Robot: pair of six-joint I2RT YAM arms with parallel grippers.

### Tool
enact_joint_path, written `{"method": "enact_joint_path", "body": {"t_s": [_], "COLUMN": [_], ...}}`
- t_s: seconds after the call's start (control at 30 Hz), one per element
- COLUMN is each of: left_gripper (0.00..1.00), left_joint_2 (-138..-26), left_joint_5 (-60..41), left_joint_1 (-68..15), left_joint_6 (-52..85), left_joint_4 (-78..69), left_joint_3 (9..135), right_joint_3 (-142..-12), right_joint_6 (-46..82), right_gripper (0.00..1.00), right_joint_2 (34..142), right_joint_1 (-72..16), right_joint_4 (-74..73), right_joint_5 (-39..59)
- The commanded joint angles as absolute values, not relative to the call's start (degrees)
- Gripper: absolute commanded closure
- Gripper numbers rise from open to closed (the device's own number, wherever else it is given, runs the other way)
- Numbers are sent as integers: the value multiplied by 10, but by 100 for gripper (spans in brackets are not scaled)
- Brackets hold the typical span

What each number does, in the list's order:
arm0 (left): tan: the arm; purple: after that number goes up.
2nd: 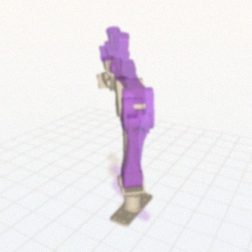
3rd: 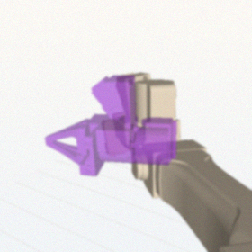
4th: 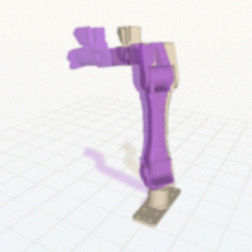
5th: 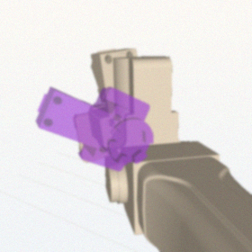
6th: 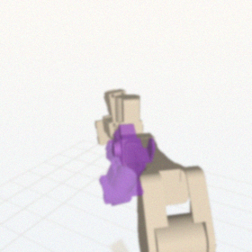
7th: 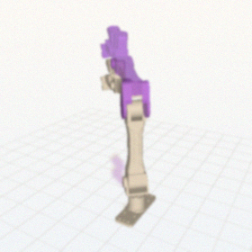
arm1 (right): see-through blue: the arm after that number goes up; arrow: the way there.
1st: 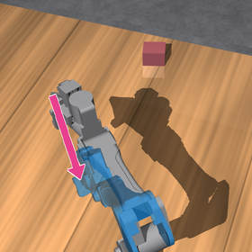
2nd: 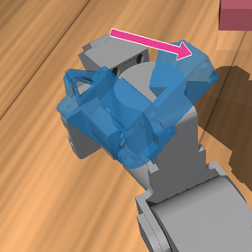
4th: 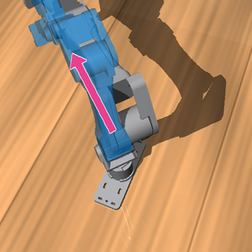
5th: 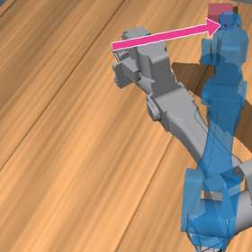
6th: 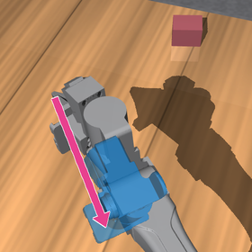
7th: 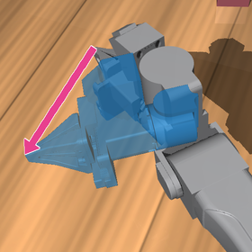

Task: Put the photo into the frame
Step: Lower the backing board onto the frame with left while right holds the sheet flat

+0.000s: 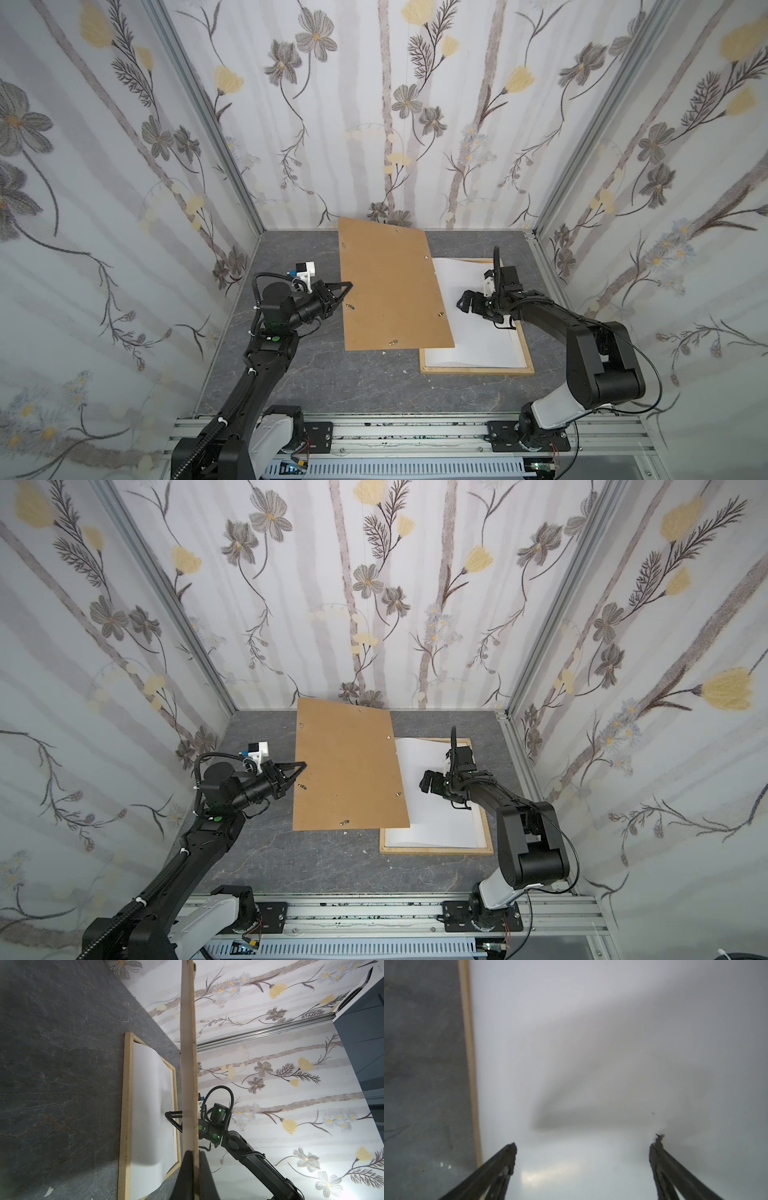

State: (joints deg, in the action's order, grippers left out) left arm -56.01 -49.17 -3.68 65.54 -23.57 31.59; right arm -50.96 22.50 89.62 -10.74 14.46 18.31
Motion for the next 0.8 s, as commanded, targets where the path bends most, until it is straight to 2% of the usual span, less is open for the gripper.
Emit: {"method": "enact_joint_path", "body": {"t_s": [0.0, 0.17, 0.33, 0.5, 0.77], "left_gripper": [100, 100, 100, 100, 100], "left_joint_2": [-550, -542, -557, -565, -588], "left_joint_5": [-515, -513, -488, -487, -490], "left_joint_1": [-27, -22, -40, -50, -36], "left_joint_6": [656, 639, 605, 612, 640], "left_joint_4": [-260, -237, -204, -230, -279], "left_joint_3": [317, 312, 296, 288, 296], "right_joint_3": [-536, -558, -554, -538, -541], "right_joint_6": [238, 239, 228, 213, 193], "right_gripper": [0, 0, 0, 0, 0], "right_joint_2": [877, 813, 778, 841, 934], "right_joint_1": [-130, -134, -103, 25, 72], "right_joint_4": [136, 183, 211, 210, 155], "right_joint_5": [218, 125, -47, 8, 92]}}
